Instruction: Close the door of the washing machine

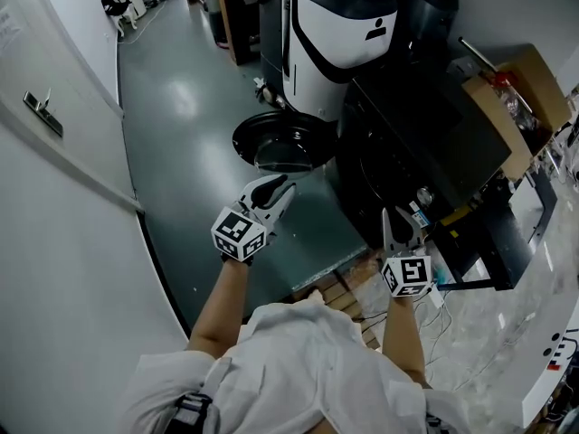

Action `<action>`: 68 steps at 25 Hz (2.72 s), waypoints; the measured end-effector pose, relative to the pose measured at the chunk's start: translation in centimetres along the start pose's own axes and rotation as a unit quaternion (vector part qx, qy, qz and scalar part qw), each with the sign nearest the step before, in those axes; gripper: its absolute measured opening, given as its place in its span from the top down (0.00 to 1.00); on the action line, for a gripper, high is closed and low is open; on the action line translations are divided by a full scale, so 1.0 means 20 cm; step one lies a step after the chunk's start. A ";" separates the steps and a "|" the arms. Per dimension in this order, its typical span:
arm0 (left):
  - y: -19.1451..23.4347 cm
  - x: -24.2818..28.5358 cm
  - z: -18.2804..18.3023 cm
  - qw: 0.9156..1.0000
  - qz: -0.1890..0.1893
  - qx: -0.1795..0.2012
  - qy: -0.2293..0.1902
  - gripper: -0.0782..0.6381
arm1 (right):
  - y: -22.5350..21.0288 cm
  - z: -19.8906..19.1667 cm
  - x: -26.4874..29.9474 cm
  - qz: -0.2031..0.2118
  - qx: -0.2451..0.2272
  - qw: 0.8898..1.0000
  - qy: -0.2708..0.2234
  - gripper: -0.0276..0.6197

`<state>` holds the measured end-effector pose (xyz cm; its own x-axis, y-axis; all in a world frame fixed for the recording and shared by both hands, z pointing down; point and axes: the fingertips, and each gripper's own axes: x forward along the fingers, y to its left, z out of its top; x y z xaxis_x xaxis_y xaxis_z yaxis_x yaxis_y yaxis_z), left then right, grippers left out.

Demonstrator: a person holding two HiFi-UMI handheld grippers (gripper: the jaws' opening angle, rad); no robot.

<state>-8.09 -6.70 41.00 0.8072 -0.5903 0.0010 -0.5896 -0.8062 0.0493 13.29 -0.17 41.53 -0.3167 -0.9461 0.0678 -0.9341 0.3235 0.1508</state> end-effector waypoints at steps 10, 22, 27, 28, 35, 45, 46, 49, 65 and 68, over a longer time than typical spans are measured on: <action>0.09 0.22 0.00 0.999 0.032 -0.002 -0.005 0.69 | -0.17 -0.05 0.23 0.061 0.001 0.998 0.009 0.91; 0.32 0.10 -0.07 0.997 0.062 -0.011 0.033 0.66 | 0.03 -0.07 0.46 0.119 0.018 0.993 0.014 0.90; 0.49 0.11 -0.16 0.998 0.045 -0.019 0.049 0.64 | 0.10 -0.09 0.61 0.124 0.019 0.992 0.021 0.79; 0.54 0.12 -0.17 0.998 0.039 -0.019 0.051 0.64 | 0.11 -0.10 0.65 0.124 0.017 0.992 0.024 0.79; 0.83 0.18 -0.27 0.997 0.001 -0.009 0.075 0.60 | 0.15 -0.18 0.91 0.111 0.029 0.992 0.044 0.78; 1.27 0.36 -0.51 0.992 -0.023 -0.003 0.126 0.56 | 0.22 -0.28 1.25 0.107 0.029 0.992 0.067 0.76; 1.31 0.38 -0.52 0.991 -0.027 -0.001 0.131 0.56 | 0.22 -0.29 1.28 0.106 0.030 0.991 0.070 0.75; 1.43 0.48 -0.57 0.989 -0.043 0.009 0.144 0.52 | 0.22 -0.32 1.38 0.101 0.033 0.992 0.075 0.75; 1.85 0.82 -1.09 0.954 -0.118 0.054 0.271 0.45 | 0.18 -0.51 1.81 0.083 0.062 0.990 0.091 0.73; 1.90 0.83 -1.21 0.944 -0.118 0.060 0.302 0.44 | 0.19 -0.56 1.86 0.092 0.065 0.989 0.097 0.73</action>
<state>-16.41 -46.23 67.07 0.7634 -0.2926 0.5758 -0.3612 -0.9325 0.0051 -0.25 -34.02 55.60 -0.4567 -0.8468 0.2728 -0.8813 0.4725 -0.0087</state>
